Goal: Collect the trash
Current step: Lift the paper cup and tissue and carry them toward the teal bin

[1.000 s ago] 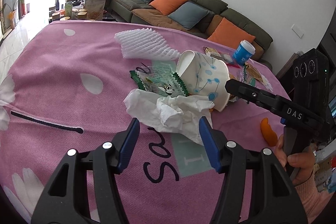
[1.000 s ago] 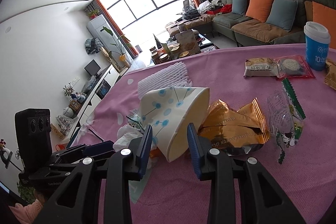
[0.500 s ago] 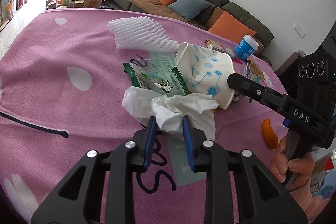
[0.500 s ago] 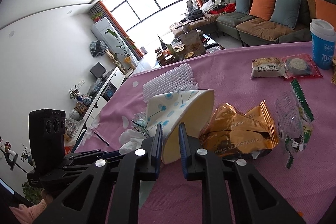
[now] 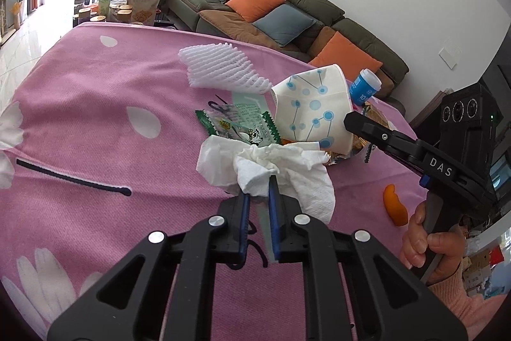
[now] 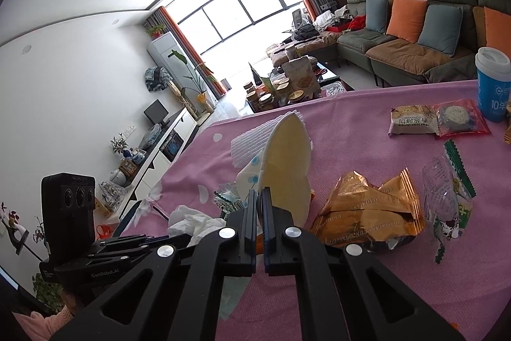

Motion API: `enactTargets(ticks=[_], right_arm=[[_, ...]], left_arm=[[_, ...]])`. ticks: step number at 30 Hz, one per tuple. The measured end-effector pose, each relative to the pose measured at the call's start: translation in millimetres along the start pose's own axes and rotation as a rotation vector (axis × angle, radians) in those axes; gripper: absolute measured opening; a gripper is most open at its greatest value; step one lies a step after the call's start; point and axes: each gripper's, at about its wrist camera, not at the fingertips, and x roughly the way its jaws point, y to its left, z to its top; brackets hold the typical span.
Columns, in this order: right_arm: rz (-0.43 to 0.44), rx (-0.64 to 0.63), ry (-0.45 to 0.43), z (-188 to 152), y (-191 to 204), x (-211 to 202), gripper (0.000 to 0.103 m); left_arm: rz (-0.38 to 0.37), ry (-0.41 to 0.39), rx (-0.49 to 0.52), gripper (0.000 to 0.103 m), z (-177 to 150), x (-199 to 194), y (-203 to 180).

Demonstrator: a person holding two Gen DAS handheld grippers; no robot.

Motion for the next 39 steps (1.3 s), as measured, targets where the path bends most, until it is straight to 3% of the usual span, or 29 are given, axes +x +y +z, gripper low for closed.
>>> enactTargets(ticks=[19,39], right_arm=[[0.057,-0.038,-0.043,0,24,-24,0.002],[0.190,-0.078,0.023,-12,68,2,0.002]], left_arm=[[0.069,-0.114,-0.038,0.011,-23,-78,27],[0.142,-0.159,-0.071,0.011,-51,-129,44]])
